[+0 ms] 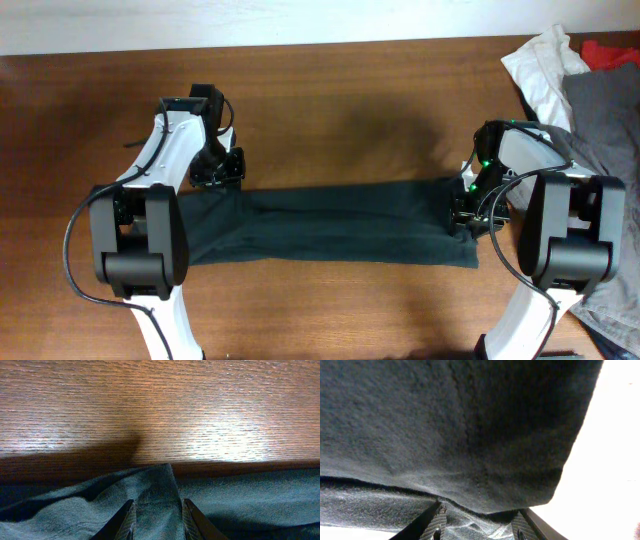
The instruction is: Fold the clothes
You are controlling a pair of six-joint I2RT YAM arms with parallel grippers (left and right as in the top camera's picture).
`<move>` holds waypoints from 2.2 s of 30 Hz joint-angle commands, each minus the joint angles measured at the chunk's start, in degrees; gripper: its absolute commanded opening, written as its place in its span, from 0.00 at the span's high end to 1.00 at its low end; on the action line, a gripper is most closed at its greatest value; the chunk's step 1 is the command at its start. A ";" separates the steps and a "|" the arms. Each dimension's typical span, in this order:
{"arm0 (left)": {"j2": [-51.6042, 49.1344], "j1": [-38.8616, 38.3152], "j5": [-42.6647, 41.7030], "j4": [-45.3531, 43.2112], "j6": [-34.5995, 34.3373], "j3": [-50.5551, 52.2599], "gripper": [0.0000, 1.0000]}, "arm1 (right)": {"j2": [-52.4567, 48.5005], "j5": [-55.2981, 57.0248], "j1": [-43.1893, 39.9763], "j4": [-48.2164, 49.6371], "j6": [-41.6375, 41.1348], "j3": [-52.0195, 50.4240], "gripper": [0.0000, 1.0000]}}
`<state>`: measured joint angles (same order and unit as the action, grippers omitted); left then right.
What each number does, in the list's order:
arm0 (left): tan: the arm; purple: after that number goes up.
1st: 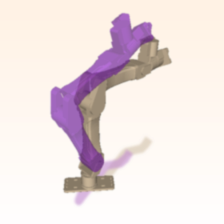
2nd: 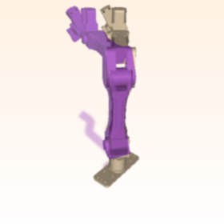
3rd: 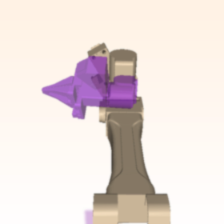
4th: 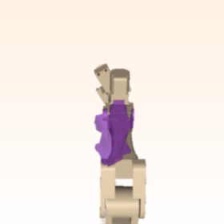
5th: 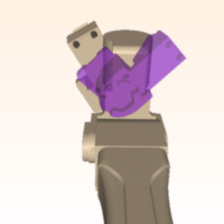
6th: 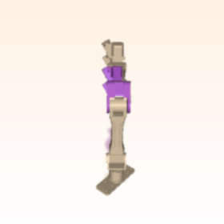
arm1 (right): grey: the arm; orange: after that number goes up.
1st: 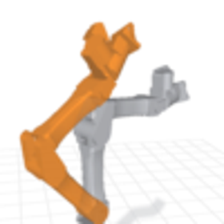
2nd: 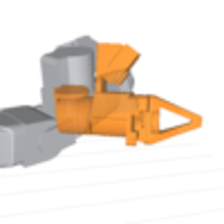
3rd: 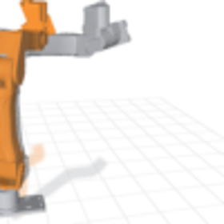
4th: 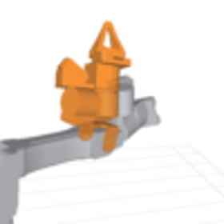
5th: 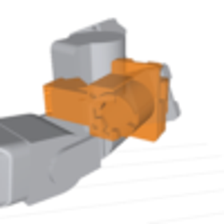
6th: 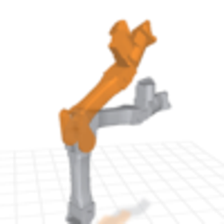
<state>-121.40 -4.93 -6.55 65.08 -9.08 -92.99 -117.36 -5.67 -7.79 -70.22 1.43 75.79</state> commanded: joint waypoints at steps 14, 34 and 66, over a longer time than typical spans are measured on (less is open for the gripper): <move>-1.16 -1.36 1.09 -0.81 -0.48 3.02 0.77 | 0.74 -0.15 0.33 0.20 -0.39 -1.03 0.53; 2.05 -6.86 -3.67 10.67 8.11 -13.07 0.98 | 0.74 -0.13 0.33 0.48 -0.37 -1.03 0.52; 2.51 -21.24 -14.19 8.15 14.80 1.18 0.96 | 0.74 -0.13 0.33 0.42 -0.37 -1.03 0.52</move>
<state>-120.42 -24.80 -13.06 76.07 4.99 -91.98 -117.36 -5.67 -7.79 -70.17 1.43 75.79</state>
